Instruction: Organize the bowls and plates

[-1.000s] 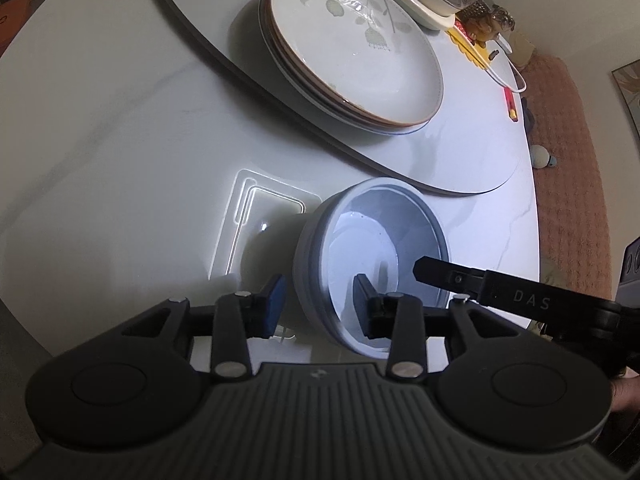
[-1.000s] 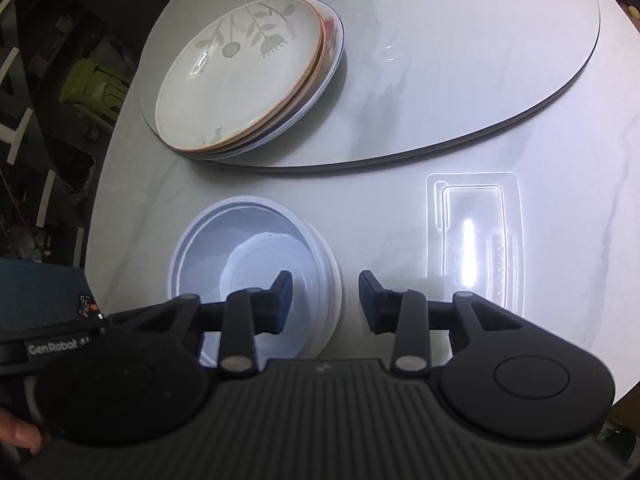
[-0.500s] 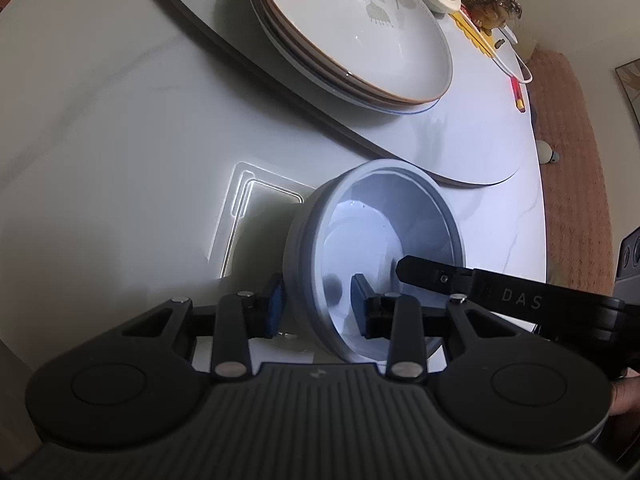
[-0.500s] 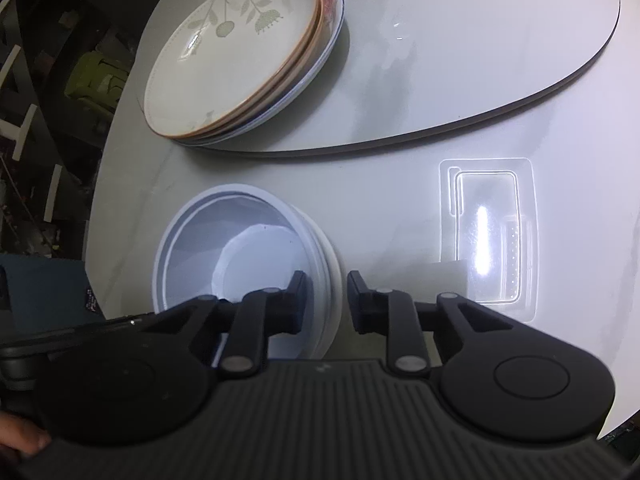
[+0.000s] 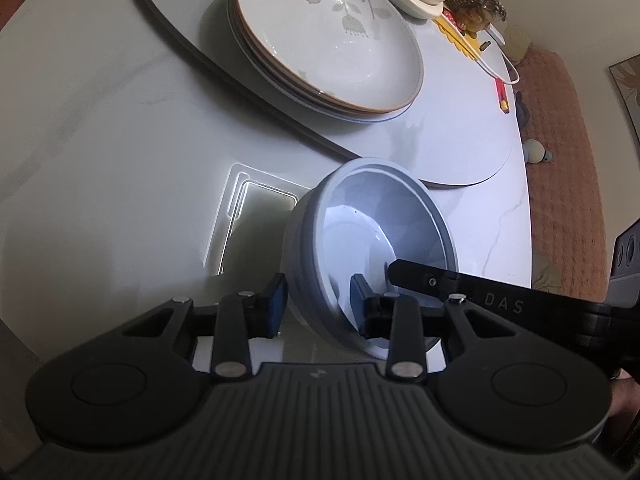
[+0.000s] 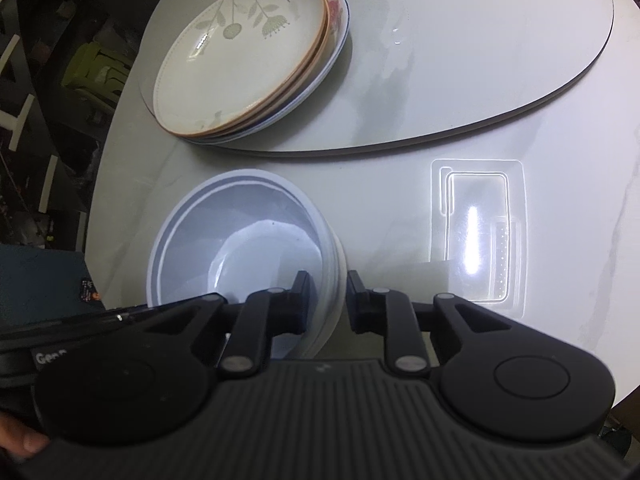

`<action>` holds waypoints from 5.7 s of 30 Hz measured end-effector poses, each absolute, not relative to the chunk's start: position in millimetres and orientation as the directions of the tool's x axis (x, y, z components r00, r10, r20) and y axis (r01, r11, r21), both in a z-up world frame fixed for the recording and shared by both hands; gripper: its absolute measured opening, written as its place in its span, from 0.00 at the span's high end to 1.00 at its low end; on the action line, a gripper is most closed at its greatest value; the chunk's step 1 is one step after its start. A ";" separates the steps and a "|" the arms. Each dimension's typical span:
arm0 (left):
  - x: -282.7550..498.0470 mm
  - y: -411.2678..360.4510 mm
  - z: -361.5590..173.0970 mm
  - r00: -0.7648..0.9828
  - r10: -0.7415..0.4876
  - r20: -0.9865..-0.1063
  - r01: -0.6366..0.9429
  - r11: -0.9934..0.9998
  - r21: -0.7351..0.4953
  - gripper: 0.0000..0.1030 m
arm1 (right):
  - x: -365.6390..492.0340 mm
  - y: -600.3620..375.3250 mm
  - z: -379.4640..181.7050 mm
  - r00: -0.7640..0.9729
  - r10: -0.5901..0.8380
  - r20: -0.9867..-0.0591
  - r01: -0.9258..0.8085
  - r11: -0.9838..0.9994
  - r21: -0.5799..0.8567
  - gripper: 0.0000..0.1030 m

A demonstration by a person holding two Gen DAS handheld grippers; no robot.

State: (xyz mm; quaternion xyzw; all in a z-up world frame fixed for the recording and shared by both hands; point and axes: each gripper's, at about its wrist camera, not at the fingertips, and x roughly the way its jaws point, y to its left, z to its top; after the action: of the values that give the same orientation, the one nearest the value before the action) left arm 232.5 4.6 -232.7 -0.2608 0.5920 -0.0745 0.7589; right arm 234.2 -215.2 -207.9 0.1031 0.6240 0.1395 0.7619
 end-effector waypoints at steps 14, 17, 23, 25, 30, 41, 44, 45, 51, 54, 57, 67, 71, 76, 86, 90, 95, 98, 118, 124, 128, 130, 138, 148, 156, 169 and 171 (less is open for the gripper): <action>230.8 6.4 -152.0 0.355 -0.434 -0.828 -0.080 0.868 -0.490 0.62 | 225.9 -217.5 -135.6 0.294 0.338 -0.894 -0.069 0.940 0.333 0.79; 231.1 9.9 -137.8 0.372 -0.443 -0.816 -0.056 0.867 -0.495 0.62 | 224.9 -215.3 -119.9 0.325 0.337 -0.884 -0.066 0.940 0.334 0.79; 231.3 22.9 -116.8 0.405 -0.451 -0.796 0.006 0.871 -0.491 0.62 | 218.8 -203.4 -97.9 0.391 0.317 -0.864 -0.064 0.946 0.319 0.79; 231.7 27.5 -112.4 0.414 -0.456 -0.788 0.022 0.870 -0.492 0.62 | 215.4 -199.7 -92.6 0.412 0.311 -0.856 -0.055 0.947 0.318 0.78; 228.7 33.8 -97.5 0.427 -0.458 -0.779 0.091 0.880 -0.467 0.62 | 206.5 -188.9 -79.3 0.439 0.284 -0.852 -0.021 0.952 0.307 0.78; 236.0 51.4 -94.2 0.457 -0.479 -0.750 0.049 0.855 -0.516 0.62 | 215.1 -176.6 -66.1 0.457 0.272 -0.847 -0.014 0.954 0.299 0.78; 246.9 55.7 -97.2 0.464 -0.474 -0.748 0.022 0.851 -0.525 0.62 | 230.2 -172.4 -66.1 0.459 0.278 -0.844 -0.031 0.954 0.298 0.78; 252.0 57.4 -98.1 0.467 -0.471 -0.748 0.014 0.850 -0.527 0.62 | 236.3 -170.4 -66.5 0.461 0.281 -0.842 -0.040 0.954 0.297 0.78; 284.9 61.5 -107.0 0.486 -0.444 -0.753 -0.036 0.851 -0.525 0.62 | 274.3 -163.1 -74.7 0.457 0.301 -0.837 -0.085 0.952 0.295 0.78; 304.8 63.1 -113.7 0.485 -0.431 -0.761 -0.063 0.851 -0.522 0.62 | 296.3 -161.9 -83.9 0.449 0.303 -0.841 -0.096 0.952 0.292 0.78; 323.0 65.2 -122.9 0.480 -0.420 -0.770 -0.084 0.852 -0.517 0.62 | 315.9 -160.1 -93.0 0.436 0.310 -0.845 -0.099 0.950 0.297 0.78; 376.6 69.3 -163.9 0.440 -0.401 -0.804 -0.137 0.854 -0.501 0.62 | 364.0 -152.8 -133.2 0.374 0.315 -0.872 -0.117 0.949 0.293 0.78; 393.4 68.8 -177.8 0.415 -0.394 -0.820 -0.146 0.861 -0.487 0.62 | 378.1 -152.1 -149.6 0.341 0.313 -0.886 -0.113 0.950 0.292 0.78; 409.9 62.9 -193.4 0.389 -0.381 -0.839 -0.152 0.871 -0.466 0.62 | 390.9 -150.7 -166.6 0.313 0.294 -0.903 -0.118 0.956 0.270 0.78; 423.2 55.7 -211.7 0.345 -0.385 -0.856 -0.144 0.880 -0.454 0.62 | 405.3 -152.8 -185.3 0.282 0.283 -0.917 -0.115 0.959 0.260 0.78; 424.4 55.5 -210.5 0.348 -0.387 -0.854 -0.148 0.877 -0.458 0.60 | 404.1 -154.8 -185.5 0.280 0.286 -0.916 -0.112 0.958 0.265 0.77; 418.6 58.9 -204.3 0.353 -0.385 -0.853 -0.146 0.878 -0.456 0.51 | 403.8 -159.1 -182.0 0.292 0.274 -0.916 -0.105 0.961 0.254 0.72; 413.4 62.3 -196.2 0.370 -0.378 -0.849 -0.145 0.879 -0.455 0.50 | 402.1 -163.6 -175.4 0.316 0.265 -0.911 -0.101 0.964 0.246 0.58; 323.2 82.7 -100.1 0.520 -0.328 -0.789 -0.038 0.914 -0.405 0.49 | 324.8 -160.7 -83.0 0.521 0.254 -0.815 -0.120 0.967 0.224 0.58; 286.3 87.3 -73.4 0.569 -0.326 -0.755 -0.001 0.918 -0.397 0.49 | 287.2 -158.7 -56.5 0.585 0.254 -0.770 -0.119 0.966 0.228 0.58; 261.4 91.8 -59.1 0.594 -0.331 -0.733 0.020 0.917 -0.397 0.49 | 260.3 -159.9 -38.5 0.632 0.244 -0.736 -0.101 0.967 0.234 0.58; 250.5 92.5 -53.0 0.601 -0.328 -0.729 0.029 0.921 -0.390 0.49 | 246.6 -160.8 -30.9 0.647 0.245 -0.722 -0.096 0.965 0.242 0.58; 208.3 97.0 -26.6 0.646 -0.305 -0.699 0.056 0.933 -0.355 0.49 | 200.8 -159.4 -7.0 0.696 0.228 -0.681 -0.100 0.970 0.223 0.57; 161.0 86.8 -11.4 0.681 -0.260 -0.685 0.056 0.951 -0.305 0.28 | 157.3 -166.1 -0.9 0.721 0.235 -0.652 -0.137 0.970 0.199 0.50; 114.7 67.3 -3.1 0.706 -0.196 -0.680 0.019 0.966 -0.258 0.17 | 126.3 -182.7 2.4 0.724 0.259 -0.639 -0.181 0.966 0.186 0.50; 34.9 30.3 12.7 0.730 -0.122 -0.673 -0.007 0.983 -0.186 0.06 | 52.0 -222.0 1.3 0.730 0.279 -0.624 -0.212 0.960 0.182 0.15; 24.7 26.4 11.9 0.734 -0.113 -0.670 -0.020 0.982 -0.188 0.04 | 44.8 -226.6 0.3 0.736 0.277 -0.618 -0.206 0.961 0.185 0.13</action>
State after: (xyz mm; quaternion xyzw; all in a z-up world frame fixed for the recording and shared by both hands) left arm 24.7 26.4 11.9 -0.0914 0.3639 -0.0253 0.9266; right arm 44.8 -226.6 0.3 0.0521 0.3393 0.1298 0.9302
